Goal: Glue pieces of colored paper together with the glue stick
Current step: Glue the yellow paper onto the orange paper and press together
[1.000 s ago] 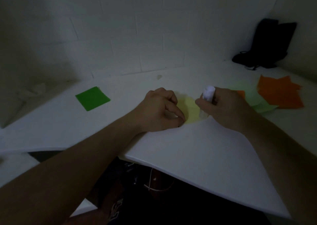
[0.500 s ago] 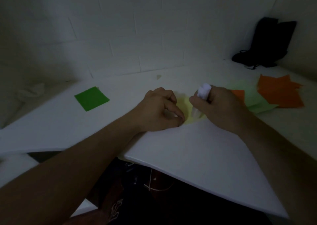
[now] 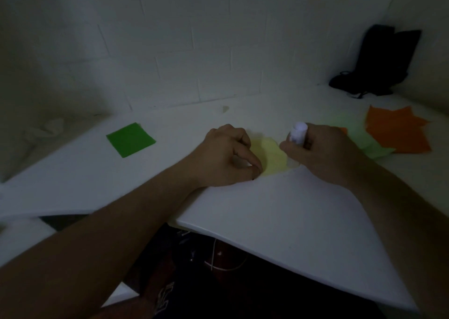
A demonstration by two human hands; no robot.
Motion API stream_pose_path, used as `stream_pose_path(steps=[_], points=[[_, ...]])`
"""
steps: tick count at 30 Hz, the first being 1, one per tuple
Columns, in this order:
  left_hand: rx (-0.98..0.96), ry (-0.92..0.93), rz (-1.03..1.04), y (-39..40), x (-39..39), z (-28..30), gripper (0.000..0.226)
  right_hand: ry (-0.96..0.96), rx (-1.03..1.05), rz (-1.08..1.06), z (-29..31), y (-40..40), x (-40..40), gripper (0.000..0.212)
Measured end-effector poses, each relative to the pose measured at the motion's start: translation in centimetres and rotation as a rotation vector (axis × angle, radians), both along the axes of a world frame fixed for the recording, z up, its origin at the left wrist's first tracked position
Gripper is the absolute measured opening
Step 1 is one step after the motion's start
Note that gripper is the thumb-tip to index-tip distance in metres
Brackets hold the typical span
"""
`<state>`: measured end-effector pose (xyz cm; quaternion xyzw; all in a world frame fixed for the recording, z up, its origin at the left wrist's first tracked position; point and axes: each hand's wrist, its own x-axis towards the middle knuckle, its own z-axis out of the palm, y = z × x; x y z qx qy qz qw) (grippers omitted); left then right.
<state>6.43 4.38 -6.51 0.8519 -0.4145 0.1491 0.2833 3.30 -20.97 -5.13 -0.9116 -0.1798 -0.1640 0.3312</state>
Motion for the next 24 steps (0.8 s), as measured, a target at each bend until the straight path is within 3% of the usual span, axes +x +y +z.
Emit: stream_pose_path(steps=[5, 7, 11, 13, 18, 21, 24], points=[[0.006, 0.026, -0.014, 0.2, -0.1, 0.1, 0.019, -0.062, -0.026, -0.086, 0.1, -0.1, -0.1, 0.044], [-0.015, 0.137, -0.020, 0.4, -0.2, 0.4, 0.014, -0.097, 0.044, -0.118, 0.5, -0.3, 0.1, 0.042], [-0.234, 0.442, -0.068, 1.3, -0.1, 1.4, 0.014, -0.172, 0.215, -0.161, 0.9, -0.4, 0.3, 0.034], [-0.284, 0.494, -0.070, 1.4, -0.2, 1.5, 0.010, -0.153, 0.265, -0.163, 0.7, -0.4, 0.4, 0.032], [-0.351, 0.606, -0.086, 1.3, -0.6, 1.6, 0.029, -0.144, 0.287, -0.145, 0.5, -0.1, 0.6, 0.033], [-0.341, 0.663, -0.100, 1.4, -0.5, 1.8, 0.019, -0.137, 0.308, -0.140, 0.4, 0.1, 0.7, 0.038], [-0.497, 0.739, -0.101, 1.3, -0.2, 1.9, 0.007, -0.095, 0.360, -0.135, 0.7, 0.3, 0.6, 0.038]])
